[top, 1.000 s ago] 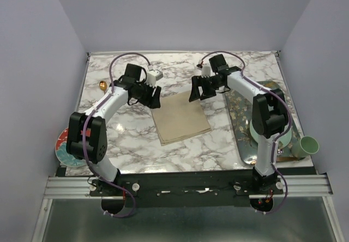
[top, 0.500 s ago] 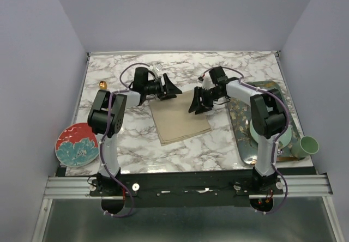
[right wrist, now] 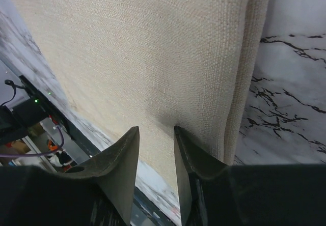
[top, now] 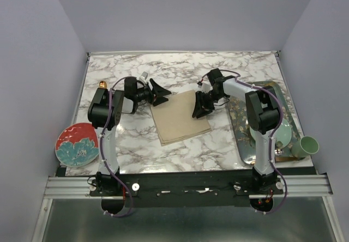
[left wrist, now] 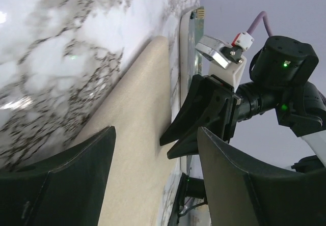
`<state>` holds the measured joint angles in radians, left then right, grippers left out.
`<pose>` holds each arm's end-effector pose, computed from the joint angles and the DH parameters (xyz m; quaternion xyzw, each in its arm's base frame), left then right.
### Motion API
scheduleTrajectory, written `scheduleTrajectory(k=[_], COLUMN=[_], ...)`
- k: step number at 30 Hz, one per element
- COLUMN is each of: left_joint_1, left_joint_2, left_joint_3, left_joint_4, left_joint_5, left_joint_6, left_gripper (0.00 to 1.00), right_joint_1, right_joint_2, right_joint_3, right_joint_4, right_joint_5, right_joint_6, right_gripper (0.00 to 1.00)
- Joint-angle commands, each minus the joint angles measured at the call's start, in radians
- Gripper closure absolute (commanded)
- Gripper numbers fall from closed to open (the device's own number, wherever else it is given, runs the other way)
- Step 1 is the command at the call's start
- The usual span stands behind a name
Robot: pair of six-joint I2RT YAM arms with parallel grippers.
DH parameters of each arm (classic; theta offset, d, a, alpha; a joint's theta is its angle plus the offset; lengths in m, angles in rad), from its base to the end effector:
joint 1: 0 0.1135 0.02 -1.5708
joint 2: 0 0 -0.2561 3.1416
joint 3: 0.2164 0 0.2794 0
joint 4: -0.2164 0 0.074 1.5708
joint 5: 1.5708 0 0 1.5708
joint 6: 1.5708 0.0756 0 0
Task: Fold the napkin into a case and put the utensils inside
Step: Smooth out the square-folded napkin at the center of the board.
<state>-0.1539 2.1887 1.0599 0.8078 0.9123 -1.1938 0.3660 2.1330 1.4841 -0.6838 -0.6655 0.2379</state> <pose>0.4389 -0.1286 0.0633 -0.1381 0.7599 -0.6069 0.1875 0.3957 0.2017 0.0834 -0.0988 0.9341 0.3430 0.0107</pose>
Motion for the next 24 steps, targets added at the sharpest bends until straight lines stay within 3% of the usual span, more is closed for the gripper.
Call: scheduleTrajectory(k=[1,10,14,22,24], left_joint_1=[0.046,0.174,0.192,0.194,0.192], left_joint_2=[-0.013,-0.082,-0.142,-0.286,-0.341], left_joint_3=[-0.078,-0.187,-0.305,-0.307,-0.293], left_joint_4=[0.019,-0.055,-0.042,0.02,-0.028], left_joint_5=[0.049,0.082,0.099,0.117,0.14], left_joint_6=[0.026,0.117,0.141,0.076,0.091], left_gripper=[0.25,0.25,0.25,0.21,0.2], right_joint_1=[-0.001,-0.001,0.002,0.039,0.042], right_joint_2=[0.065,0.064,0.05,-0.01,-0.03], right_joint_3=[0.018,0.019,0.022,0.111,0.137], right_joint_4=[-0.123,-0.126,-0.117,-0.138,-0.167], right_joint_5=[0.079,0.083,0.031,-0.178,-0.21], right_joint_6=[-0.069,-0.107,-0.14,-0.229,-0.264], right_gripper=[0.59,0.61,0.6,0.41,0.4])
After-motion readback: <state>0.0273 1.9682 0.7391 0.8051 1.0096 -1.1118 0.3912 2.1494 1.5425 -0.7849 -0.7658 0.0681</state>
